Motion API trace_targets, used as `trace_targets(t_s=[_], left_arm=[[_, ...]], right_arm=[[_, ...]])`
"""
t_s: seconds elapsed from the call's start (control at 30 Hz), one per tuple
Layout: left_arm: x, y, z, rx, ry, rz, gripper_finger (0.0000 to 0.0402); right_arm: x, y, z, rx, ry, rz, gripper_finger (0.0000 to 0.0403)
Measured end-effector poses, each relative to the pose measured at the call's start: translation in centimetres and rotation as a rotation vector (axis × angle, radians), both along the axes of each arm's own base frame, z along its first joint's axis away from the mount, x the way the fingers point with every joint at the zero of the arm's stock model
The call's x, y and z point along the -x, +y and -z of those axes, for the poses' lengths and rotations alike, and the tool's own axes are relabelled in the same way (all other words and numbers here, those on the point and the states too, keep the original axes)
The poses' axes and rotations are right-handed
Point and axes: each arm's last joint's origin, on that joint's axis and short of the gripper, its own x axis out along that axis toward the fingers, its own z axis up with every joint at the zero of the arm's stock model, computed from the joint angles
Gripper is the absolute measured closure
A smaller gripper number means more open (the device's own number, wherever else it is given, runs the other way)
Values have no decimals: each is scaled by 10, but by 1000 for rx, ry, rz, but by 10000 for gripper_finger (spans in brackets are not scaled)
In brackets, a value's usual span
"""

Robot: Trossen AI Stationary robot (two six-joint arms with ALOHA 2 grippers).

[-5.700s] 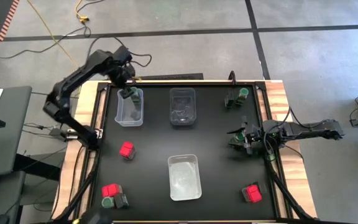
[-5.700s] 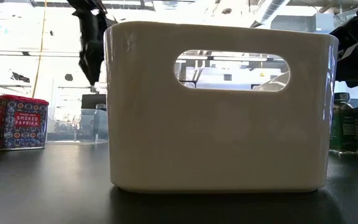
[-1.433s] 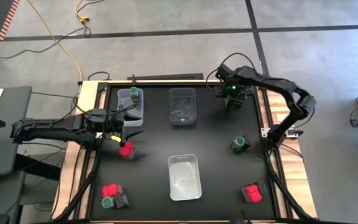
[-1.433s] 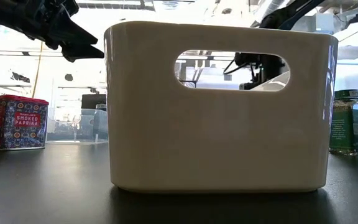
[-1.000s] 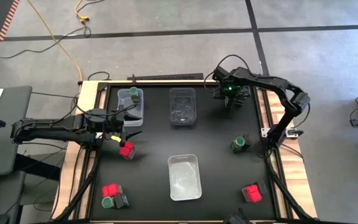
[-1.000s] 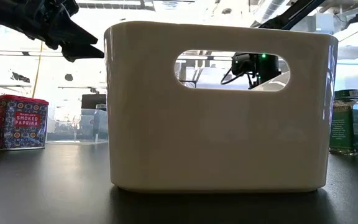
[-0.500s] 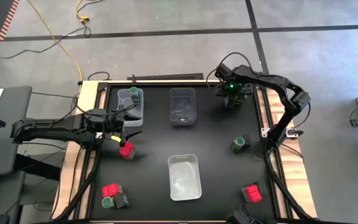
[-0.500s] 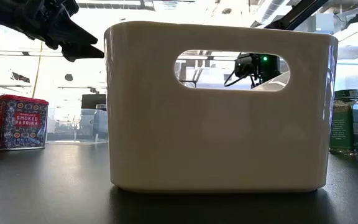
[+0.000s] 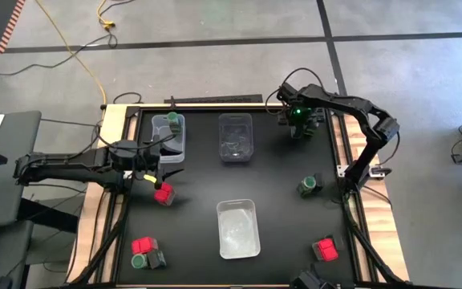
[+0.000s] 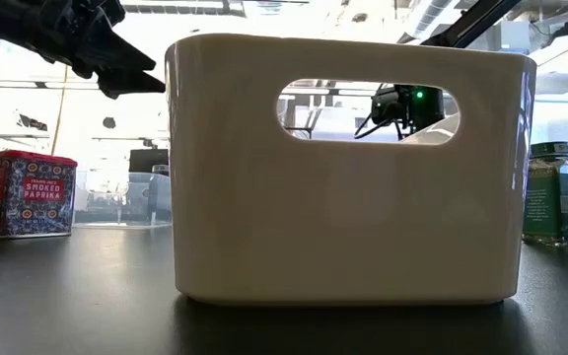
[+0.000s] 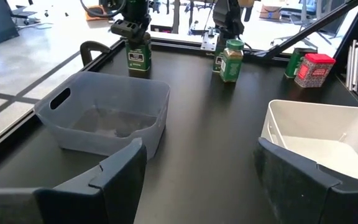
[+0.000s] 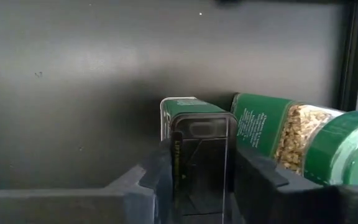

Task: Sort spices by type
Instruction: Put the top right black seasoning can into the black bin

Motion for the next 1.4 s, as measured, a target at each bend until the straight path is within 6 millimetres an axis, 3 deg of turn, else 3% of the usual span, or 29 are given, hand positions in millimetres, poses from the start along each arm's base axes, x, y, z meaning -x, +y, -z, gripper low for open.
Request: trace_targets(t_s=[0.23, 0.97, 1.4], left_arm=[[0, 0, 0, 7, -2, -2, 119], [0, 0, 0, 6, -1, -2, 119], [0, 0, 0, 6, -1, -2, 119]], right_arm=[[0, 0, 0, -3, 0, -7, 230], [-4, 5, 0, -12, 12, -76, 238], [0, 11, -14, 6, -7, -106, 239]])
